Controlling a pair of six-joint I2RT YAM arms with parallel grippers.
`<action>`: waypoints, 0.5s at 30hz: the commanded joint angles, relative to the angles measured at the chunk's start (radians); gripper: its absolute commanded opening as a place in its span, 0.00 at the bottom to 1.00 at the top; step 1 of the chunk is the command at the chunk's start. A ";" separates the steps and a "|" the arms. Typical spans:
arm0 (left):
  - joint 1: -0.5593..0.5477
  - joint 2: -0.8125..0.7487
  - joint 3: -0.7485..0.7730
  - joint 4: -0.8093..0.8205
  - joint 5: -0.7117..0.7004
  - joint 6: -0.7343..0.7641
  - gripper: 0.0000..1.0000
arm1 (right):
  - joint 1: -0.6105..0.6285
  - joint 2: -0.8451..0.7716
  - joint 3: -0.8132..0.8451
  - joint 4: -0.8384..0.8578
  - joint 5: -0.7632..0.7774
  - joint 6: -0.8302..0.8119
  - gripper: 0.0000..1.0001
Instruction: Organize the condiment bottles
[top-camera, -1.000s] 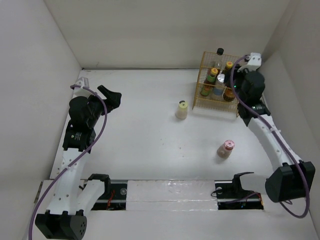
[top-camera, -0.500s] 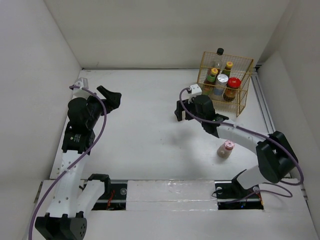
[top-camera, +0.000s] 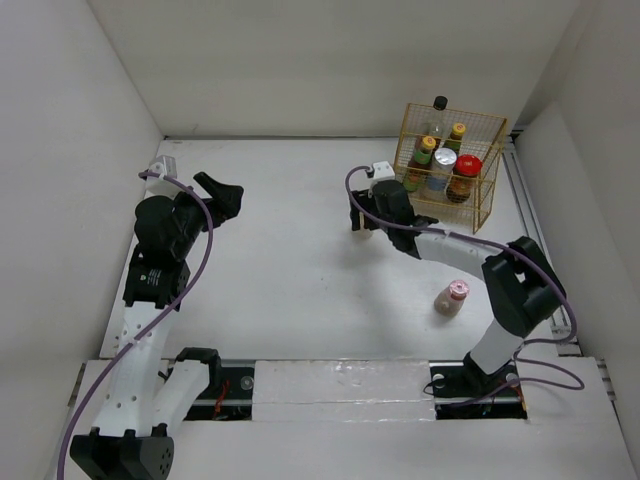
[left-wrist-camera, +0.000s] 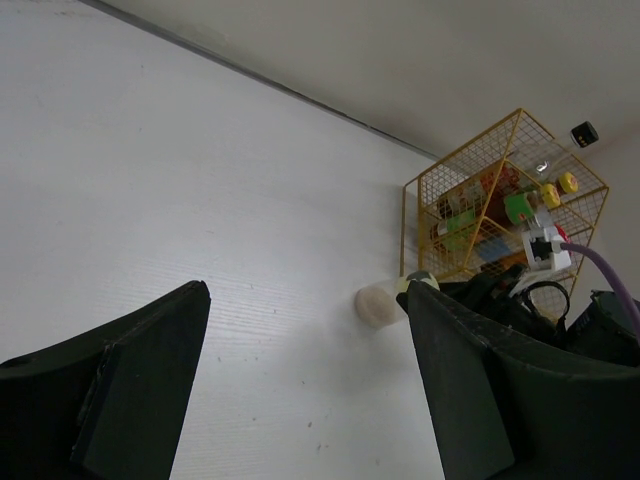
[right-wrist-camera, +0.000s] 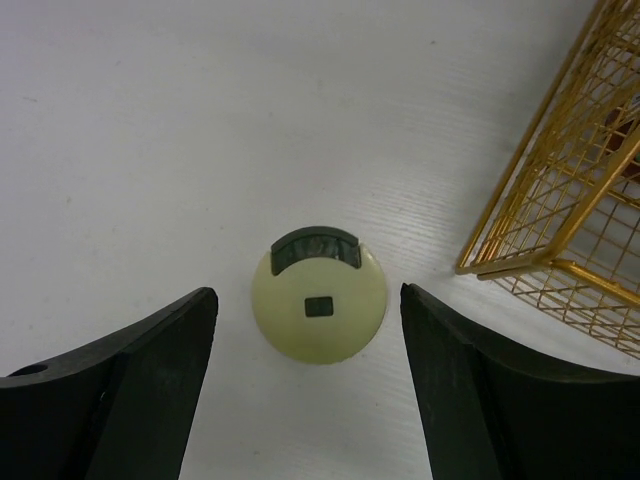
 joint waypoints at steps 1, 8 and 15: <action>0.003 -0.014 -0.002 0.050 0.015 0.015 0.76 | -0.009 0.031 0.068 0.055 0.058 -0.007 0.79; 0.003 -0.014 -0.011 0.050 0.015 0.015 0.76 | -0.018 0.024 0.081 0.121 0.058 -0.016 0.43; 0.003 -0.005 -0.011 0.050 0.024 0.015 0.76 | -0.026 -0.322 -0.011 0.130 0.013 -0.026 0.40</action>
